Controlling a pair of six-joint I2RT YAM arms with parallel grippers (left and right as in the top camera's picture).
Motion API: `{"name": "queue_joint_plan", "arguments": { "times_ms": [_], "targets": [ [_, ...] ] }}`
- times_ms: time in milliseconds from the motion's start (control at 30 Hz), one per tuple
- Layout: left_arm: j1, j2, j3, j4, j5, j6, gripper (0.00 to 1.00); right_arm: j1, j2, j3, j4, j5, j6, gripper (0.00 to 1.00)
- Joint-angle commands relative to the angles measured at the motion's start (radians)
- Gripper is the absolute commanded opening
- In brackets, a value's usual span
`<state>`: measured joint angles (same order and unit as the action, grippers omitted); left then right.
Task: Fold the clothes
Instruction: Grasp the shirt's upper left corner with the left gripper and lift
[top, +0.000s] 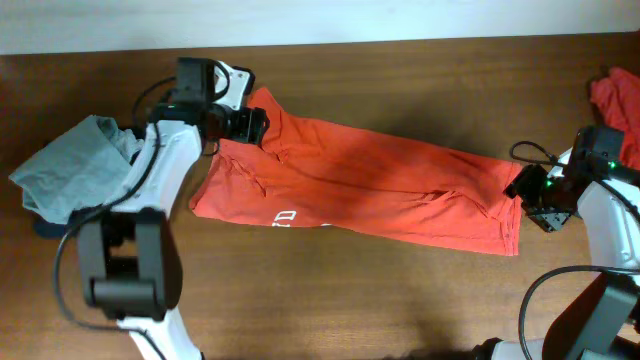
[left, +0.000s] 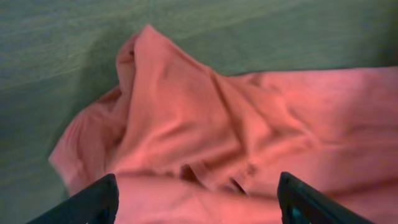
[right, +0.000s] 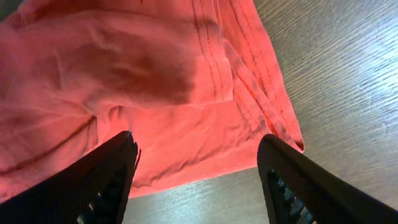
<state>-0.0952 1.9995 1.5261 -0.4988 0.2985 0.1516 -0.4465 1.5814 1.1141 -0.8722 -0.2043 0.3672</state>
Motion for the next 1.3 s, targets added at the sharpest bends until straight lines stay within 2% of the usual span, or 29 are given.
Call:
{"name": "queue_joint_plan", "arguments": {
  "times_ms": [0, 67, 200, 367, 667, 700, 767, 800, 1133, 1267],
  "targets": [
    [0.006, 0.096, 0.006, 0.100, -0.030, 0.023, 0.77, -0.005, -0.001, -0.003, -0.011, -0.013, 0.004, 0.64],
    [0.006, 0.130, 0.006, 0.167, -0.074, 0.022, 0.72, -0.005, -0.001, -0.003, -0.012, -0.013, 0.003, 0.64],
    [0.006, 0.144, 0.006, 0.204, -0.100, 0.023, 0.65, -0.005, -0.001, -0.003, -0.011, -0.013, 0.003, 0.64],
    [0.006, 0.144, 0.006, 0.182, -0.128, 0.023, 0.44, -0.005, -0.001, -0.003, -0.010, -0.013, 0.004, 0.64],
    [0.006, 0.167, 0.006, 0.112, -0.131, 0.023, 0.43, -0.005, -0.001, -0.003, -0.012, -0.013, 0.004, 0.64],
    [0.006, 0.168, 0.006, 0.108, -0.131, 0.023, 0.40, -0.005, -0.001, -0.003, -0.013, -0.013, 0.004, 0.64],
    [0.006, 0.168, 0.006, 0.093, -0.131, 0.023, 0.25, -0.005, -0.001, -0.003, -0.014, -0.013, 0.004, 0.64],
    [0.006, 0.163, 0.011, 0.075, -0.131, 0.023, 0.01, -0.005, -0.001, -0.003, -0.015, -0.013, 0.004, 0.64],
    [0.006, 0.021, 0.219, -0.290, -0.131, 0.018, 0.00, -0.005, -0.001, -0.003, -0.014, -0.013, 0.004, 0.64],
    [0.006, -0.036, 0.259, -0.342, -0.130, 0.018, 0.00, -0.005, -0.001, -0.003, -0.014, -0.013, 0.004, 0.64]
  ]
}}
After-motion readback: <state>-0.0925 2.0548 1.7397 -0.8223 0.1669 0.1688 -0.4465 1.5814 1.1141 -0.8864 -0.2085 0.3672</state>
